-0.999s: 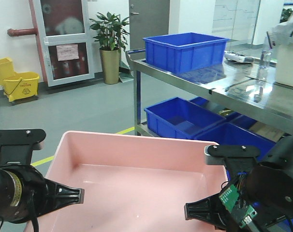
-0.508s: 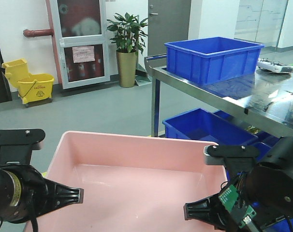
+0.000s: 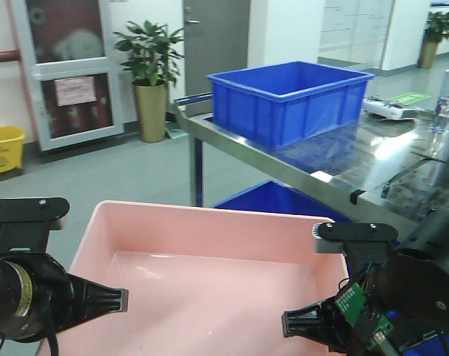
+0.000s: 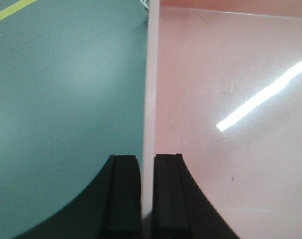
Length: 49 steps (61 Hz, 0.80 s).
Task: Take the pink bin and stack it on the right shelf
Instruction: 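Carry the pink bin with both grippers toward the steel shelf cart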
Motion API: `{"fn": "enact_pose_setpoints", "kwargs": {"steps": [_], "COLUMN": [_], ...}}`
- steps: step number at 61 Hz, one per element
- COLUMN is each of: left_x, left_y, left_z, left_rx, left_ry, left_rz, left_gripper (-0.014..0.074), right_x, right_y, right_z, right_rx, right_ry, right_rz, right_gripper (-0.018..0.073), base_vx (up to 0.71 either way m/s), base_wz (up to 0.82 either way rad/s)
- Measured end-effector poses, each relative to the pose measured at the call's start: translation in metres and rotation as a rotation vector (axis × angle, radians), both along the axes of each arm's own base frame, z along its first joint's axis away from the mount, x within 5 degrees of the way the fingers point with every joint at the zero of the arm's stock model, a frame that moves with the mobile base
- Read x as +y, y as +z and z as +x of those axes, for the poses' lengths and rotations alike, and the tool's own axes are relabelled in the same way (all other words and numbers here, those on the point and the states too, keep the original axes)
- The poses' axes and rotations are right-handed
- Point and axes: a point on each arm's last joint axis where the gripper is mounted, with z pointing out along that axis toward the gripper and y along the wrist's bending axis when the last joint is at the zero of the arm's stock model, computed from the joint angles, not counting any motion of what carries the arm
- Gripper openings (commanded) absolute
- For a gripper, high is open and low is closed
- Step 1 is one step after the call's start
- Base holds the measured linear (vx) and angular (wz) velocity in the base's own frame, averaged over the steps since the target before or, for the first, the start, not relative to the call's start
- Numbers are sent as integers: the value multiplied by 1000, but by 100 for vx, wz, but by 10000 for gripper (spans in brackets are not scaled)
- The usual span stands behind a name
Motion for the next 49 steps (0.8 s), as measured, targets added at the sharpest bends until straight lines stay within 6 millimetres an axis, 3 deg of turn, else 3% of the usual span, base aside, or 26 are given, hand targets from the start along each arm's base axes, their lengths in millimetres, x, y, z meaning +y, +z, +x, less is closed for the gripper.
{"fn": "enact_pose_setpoints", "kwargs": {"steps": [49], "left_x": [0], "left_y": [0], "left_z": [0], "left_rx": [0], "left_ry": [0], "left_rz": [0], "left_gripper": [15], "right_x": [0], "right_y": [0], "right_z": [0], "right_rx": [1], "right_ry": [0], "right_rz": [-1], "right_gripper": [64], "base_vx": [35], "base_wz": [-23]}}
